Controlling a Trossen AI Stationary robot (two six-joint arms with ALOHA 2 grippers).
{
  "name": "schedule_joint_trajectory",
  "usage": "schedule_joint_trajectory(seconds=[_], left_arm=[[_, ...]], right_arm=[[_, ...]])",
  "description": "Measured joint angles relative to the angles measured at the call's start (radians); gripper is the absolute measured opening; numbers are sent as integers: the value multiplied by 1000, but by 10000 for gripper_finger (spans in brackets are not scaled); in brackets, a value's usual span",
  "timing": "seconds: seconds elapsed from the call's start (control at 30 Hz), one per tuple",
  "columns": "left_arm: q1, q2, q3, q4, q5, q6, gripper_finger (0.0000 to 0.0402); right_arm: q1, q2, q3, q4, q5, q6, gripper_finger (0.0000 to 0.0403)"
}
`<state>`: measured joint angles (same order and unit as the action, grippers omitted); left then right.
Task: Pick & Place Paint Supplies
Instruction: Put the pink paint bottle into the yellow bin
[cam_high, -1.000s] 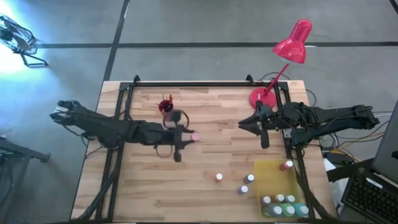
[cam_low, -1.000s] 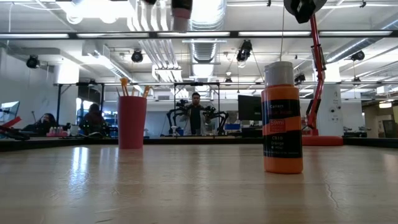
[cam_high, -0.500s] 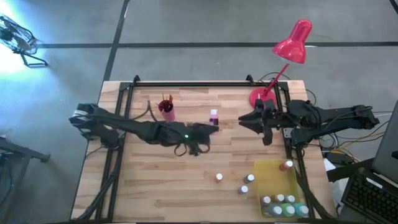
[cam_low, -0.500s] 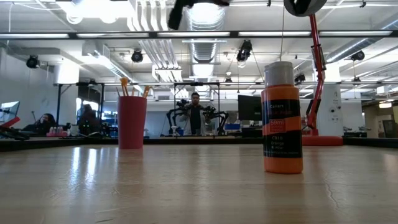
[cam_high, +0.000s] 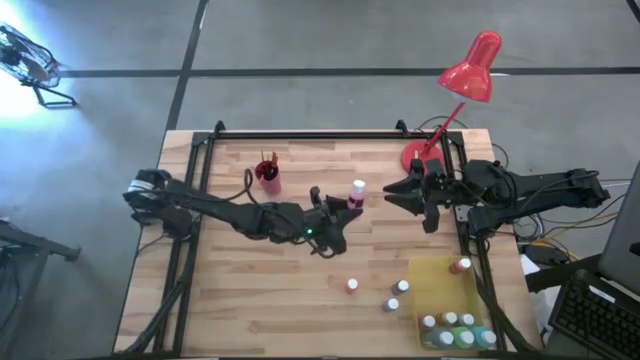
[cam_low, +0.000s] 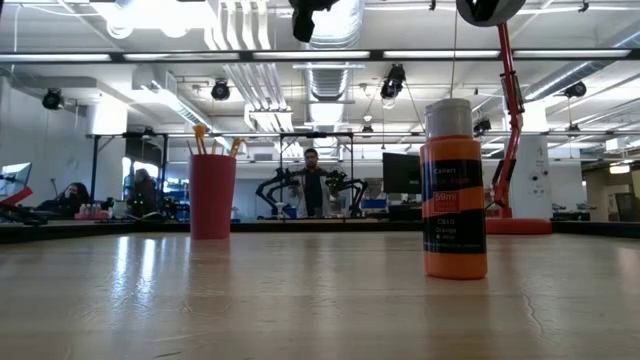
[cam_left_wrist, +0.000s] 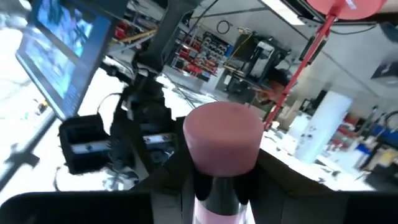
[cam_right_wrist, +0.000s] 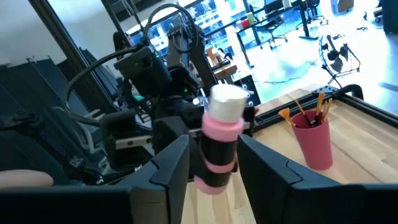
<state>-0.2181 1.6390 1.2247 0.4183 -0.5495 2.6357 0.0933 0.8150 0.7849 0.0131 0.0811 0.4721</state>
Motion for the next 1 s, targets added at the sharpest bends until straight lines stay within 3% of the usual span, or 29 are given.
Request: schedule_joint_trajectory(seconds=[0.3,0.53,1.0], left_arm=[[-42,3,0,43,27,68,108],[-35,4,22,48,61,68,108],[-21,3,22,44,55,58,108]], right_arm=[[0,0,0,0,1,-4,151],[-2,1,0,14,77,-12,170],[-8,169,84,98,76,-29,210]])
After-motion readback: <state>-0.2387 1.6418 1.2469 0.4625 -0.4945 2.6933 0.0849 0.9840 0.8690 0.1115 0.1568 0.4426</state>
